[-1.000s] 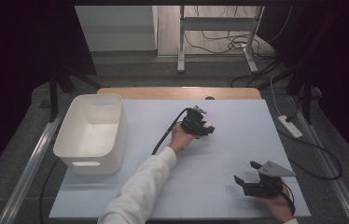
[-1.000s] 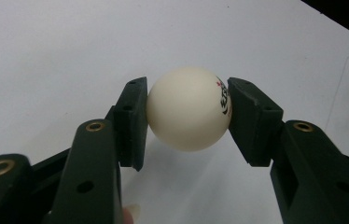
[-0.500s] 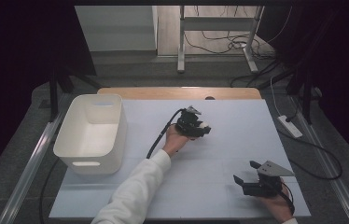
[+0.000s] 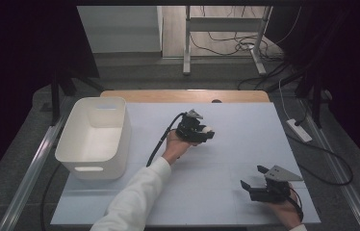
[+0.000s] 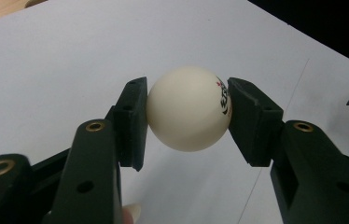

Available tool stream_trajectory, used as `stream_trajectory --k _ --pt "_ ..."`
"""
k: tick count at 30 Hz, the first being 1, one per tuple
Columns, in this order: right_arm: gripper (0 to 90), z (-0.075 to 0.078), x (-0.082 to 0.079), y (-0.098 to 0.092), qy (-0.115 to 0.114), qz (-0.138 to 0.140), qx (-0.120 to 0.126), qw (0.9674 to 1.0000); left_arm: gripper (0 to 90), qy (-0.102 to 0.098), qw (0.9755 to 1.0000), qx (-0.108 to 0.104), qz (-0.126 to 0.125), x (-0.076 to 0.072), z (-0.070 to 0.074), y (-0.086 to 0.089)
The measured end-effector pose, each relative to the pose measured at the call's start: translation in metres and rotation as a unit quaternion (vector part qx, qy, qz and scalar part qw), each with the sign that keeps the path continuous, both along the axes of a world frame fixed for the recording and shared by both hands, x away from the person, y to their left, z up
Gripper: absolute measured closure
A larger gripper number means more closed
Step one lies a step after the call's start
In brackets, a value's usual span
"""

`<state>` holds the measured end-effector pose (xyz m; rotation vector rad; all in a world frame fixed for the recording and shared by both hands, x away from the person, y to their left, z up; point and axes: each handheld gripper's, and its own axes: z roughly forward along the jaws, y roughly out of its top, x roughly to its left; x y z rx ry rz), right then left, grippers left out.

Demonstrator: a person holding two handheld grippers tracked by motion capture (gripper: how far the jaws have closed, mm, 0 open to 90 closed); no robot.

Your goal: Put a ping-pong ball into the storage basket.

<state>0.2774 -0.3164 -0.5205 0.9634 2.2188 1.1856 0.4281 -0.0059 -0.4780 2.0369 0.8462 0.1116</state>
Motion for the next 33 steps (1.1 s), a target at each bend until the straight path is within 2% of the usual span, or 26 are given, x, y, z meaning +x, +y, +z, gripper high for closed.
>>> stream_trajectory --k 8,16,33 --pt "12.5 0.0 0.0 0.0 0.0 0.0 0.002 1.0 50.6 -0.002 1.0 0.002 0.004 -0.004 0.002 0.005" --pt "12.5 0.0 0.0 0.0 -0.001 -0.001 -0.004 1.0 50.6 -0.014 0.9999 0.003 0.003 -0.011 0.01 0.012" --pt "12.5 0.0 0.0 0.001 -0.003 0.002 -0.003 1.0 50.5 -0.018 0.9998 0.002 0.01 -0.026 0.016 0.029"
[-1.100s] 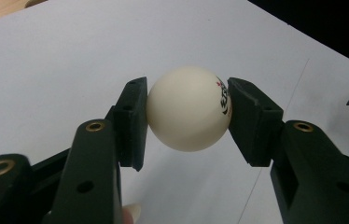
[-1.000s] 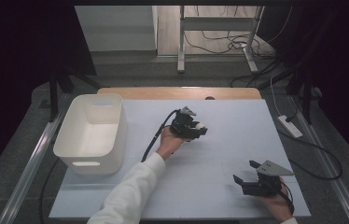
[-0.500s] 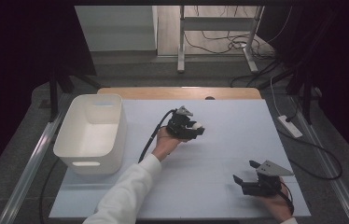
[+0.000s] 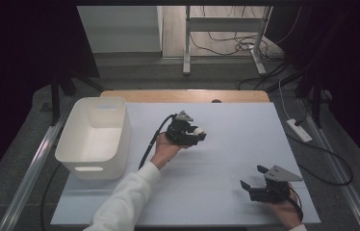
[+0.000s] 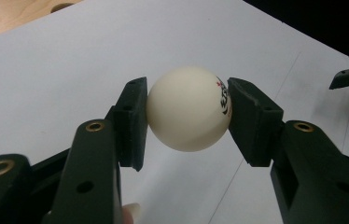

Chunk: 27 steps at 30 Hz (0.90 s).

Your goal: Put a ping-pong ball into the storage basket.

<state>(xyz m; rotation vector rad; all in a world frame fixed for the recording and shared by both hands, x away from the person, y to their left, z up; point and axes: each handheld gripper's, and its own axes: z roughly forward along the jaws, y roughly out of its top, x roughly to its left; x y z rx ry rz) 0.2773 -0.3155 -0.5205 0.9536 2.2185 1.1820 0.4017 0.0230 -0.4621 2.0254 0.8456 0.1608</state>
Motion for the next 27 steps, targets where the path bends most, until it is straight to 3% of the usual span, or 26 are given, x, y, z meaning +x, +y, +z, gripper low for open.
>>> stream_trajectory --k 27 --pt "12.5 0.0 -0.001 0.0 0.0 -0.001 -0.002 1.0 50.6 -0.009 0.9999 -0.007 -0.002 -0.015 0.01 0.011"
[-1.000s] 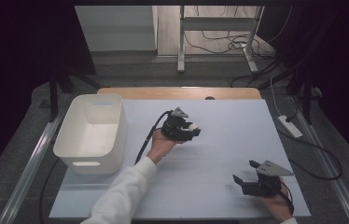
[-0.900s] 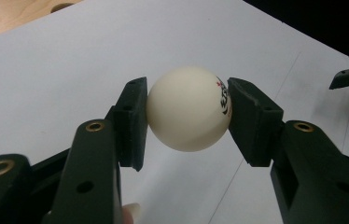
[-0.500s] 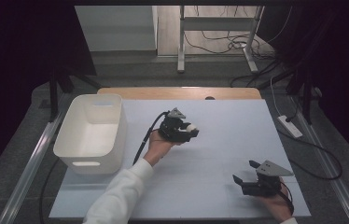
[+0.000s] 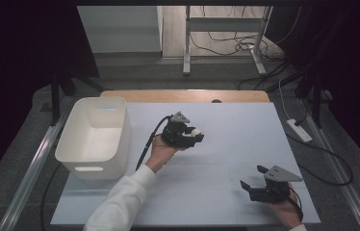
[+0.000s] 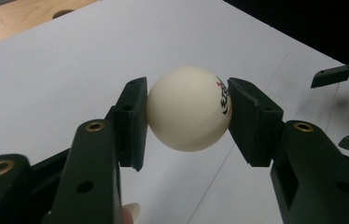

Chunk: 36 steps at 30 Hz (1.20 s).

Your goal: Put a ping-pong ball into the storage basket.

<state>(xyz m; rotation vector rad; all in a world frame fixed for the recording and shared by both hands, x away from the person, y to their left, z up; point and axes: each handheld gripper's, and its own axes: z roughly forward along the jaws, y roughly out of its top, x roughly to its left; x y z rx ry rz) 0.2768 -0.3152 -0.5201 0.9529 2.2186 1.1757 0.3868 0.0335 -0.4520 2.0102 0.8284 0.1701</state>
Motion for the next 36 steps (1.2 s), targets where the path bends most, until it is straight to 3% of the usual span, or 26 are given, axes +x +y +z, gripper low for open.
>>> stream_trajectory --k 36 --pt "12.6 -0.001 0.0 0.0 0.0 -0.002 -0.001 1.0 50.5 -0.016 0.9998 0.0 0.012 -0.014 0.013 0.022"
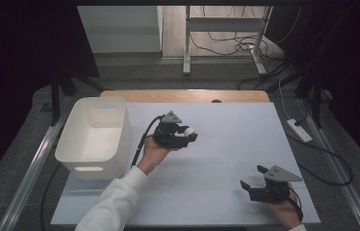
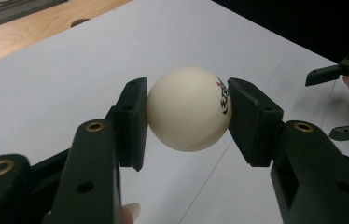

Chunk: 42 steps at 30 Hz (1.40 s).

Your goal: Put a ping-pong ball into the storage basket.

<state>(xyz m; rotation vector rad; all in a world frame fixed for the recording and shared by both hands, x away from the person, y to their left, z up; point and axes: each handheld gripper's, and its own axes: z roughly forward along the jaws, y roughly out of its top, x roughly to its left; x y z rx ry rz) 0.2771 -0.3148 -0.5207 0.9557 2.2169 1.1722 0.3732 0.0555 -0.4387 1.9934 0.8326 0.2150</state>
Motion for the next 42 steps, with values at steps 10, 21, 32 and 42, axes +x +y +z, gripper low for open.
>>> stream_trajectory --k 10,21,32,42 --pt "12.7 0.0 0.0 0.0 -0.001 -0.002 -0.002 1.0 50.5 -0.003 1.0 0.0 0.003 -0.003 0.004 0.006" --pt "12.8 0.001 0.0 -0.001 -0.003 -0.004 -0.001 1.0 50.5 -0.008 0.9999 -0.001 0.006 -0.007 0.009 0.013" --pt "12.8 0.001 0.0 -0.001 -0.003 -0.005 -0.002 1.0 50.5 -0.014 0.9998 0.002 0.011 -0.009 0.015 0.02" --pt "12.8 0.001 0.0 0.0 -0.005 -0.005 -0.001 1.0 50.5 -0.018 0.9997 -0.001 0.014 -0.013 0.018 0.027"
